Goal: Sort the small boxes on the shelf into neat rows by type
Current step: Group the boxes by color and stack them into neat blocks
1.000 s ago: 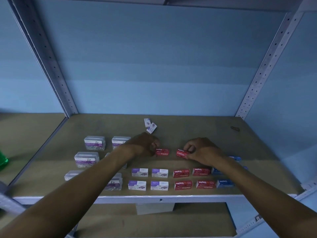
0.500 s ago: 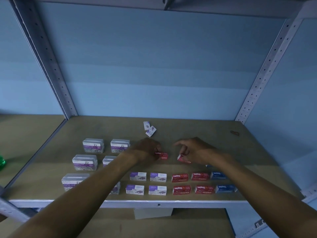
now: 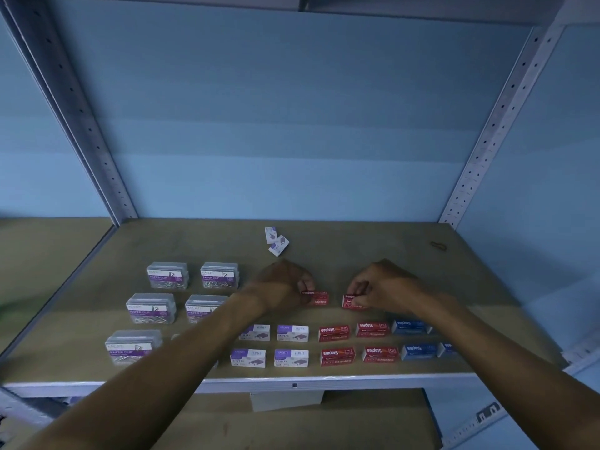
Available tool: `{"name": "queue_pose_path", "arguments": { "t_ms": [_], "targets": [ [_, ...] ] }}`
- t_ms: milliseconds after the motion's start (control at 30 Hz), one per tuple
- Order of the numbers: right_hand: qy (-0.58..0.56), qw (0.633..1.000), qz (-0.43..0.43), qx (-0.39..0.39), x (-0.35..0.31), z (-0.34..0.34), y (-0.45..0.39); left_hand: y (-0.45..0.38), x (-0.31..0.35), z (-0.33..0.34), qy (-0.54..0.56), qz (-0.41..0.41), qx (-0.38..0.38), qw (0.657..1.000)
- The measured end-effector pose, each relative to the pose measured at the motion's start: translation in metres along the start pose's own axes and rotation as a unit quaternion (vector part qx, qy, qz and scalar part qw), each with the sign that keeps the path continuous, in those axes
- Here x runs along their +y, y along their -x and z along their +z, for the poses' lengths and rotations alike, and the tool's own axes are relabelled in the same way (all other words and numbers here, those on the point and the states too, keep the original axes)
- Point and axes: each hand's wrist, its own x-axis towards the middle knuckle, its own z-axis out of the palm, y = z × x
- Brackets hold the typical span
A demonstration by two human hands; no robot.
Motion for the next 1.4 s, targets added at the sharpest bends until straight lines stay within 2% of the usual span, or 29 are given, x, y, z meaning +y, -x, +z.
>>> {"name": "queue_pose_path", "arguments": {
  "t_ms": [267, 433, 567, 700, 767, 900, 1000, 1133, 1300, 1400],
  "targets": [
    [0.046, 0.999, -0.018, 0.000, 0.009, -0.001, 0.016, -0.004, 0.024, 0.018, -0.043, 0.066, -0.003, 0.997],
    [0.019, 1.000, -0.004, -0.005, 0.006, -0.006, 0.017, -0.001, 0.024, 0.019, -0.036, 0.072, -0.015, 0.997],
    [-0.014, 1.000, 0.000, 0.018, -0.003, -0.010, 0.010, 0.002, 0.021, -0.002, 0.008, 0.028, 0.026, 0.999],
    [0.026, 0.998, -0.047, 0.022, -0.025, -0.006, -0.009, -0.011, -0.013, -0.041, -0.070, 0.075, 0.103, 0.989],
    [0.047, 0.995, -0.082, 0.031, -0.038, -0.002, -0.023, -0.023, -0.035, -0.060, -0.088, 0.064, 0.136, 0.985],
    [0.072, 0.989, -0.118, 0.060, -0.067, 0.009, -0.064, -0.040, -0.057, -0.086, -0.118, -0.053, 0.095, 0.987],
    [0.102, 0.984, -0.123, 0.084, -0.086, 0.020, -0.092, -0.050, -0.069, -0.083, -0.151, -0.094, 0.058, 0.982],
    [0.143, 0.976, -0.131, 0.101, -0.098, 0.036, -0.112, -0.066, -0.088, -0.070, -0.182, -0.076, 0.005, 0.980],
    [0.185, 0.969, -0.138, 0.083, -0.097, 0.044, -0.121, -0.074, -0.092, -0.067, -0.209, -0.078, -0.035, 0.974],
    [0.178, 0.970, -0.147, 0.083, -0.093, 0.044, -0.122, -0.076, -0.096, -0.065, -0.225, -0.080, -0.036, 0.970]
  ]
}}
